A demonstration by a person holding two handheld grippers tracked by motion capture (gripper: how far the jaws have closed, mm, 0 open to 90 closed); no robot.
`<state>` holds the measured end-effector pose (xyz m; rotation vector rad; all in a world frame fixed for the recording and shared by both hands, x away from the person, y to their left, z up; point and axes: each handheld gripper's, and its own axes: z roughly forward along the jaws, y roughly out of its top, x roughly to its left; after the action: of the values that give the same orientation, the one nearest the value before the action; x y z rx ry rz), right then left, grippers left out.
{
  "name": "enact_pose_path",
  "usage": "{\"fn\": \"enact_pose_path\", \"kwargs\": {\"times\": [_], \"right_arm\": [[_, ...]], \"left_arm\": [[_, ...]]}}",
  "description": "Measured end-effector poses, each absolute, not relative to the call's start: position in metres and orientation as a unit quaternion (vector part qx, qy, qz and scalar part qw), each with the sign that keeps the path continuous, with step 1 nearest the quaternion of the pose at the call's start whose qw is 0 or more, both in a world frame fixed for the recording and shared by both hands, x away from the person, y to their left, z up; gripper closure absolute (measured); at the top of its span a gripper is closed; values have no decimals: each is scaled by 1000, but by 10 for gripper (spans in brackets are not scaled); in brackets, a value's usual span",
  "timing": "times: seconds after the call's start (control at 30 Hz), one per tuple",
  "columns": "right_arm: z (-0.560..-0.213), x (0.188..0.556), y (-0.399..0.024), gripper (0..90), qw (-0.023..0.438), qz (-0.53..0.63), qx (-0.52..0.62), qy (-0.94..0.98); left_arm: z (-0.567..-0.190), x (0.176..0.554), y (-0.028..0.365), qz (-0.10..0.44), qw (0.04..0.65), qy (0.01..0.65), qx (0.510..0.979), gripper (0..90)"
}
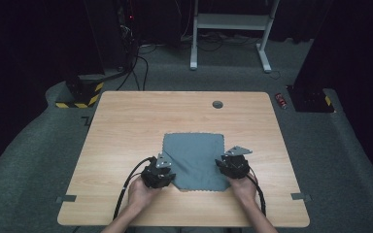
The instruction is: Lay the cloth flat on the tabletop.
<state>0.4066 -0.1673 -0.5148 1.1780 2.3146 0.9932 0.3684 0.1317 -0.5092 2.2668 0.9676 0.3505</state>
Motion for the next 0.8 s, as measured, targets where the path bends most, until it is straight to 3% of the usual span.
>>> {"fn": "enact_pose_path", "kwargs": {"times": [0.17, 0.57, 0.77, 0.8], "right_arm": [[-523, 400, -173, 603, 180, 364, 416, 813], [-523, 400, -170, 620, 190, 358, 413, 816], [-523, 401, -169, 623, 192, 358, 413, 815], [-523, 400, -169, 623, 192, 358, 414, 815]], "left_arm": [[-505, 371, 125, 124, 302, 360, 874, 877], [-471, 403, 108, 88, 328, 357, 870, 883], [-485, 437, 76, 91, 307, 359, 877, 878], [-490, 441, 73, 92, 305, 365, 875, 843]]}}
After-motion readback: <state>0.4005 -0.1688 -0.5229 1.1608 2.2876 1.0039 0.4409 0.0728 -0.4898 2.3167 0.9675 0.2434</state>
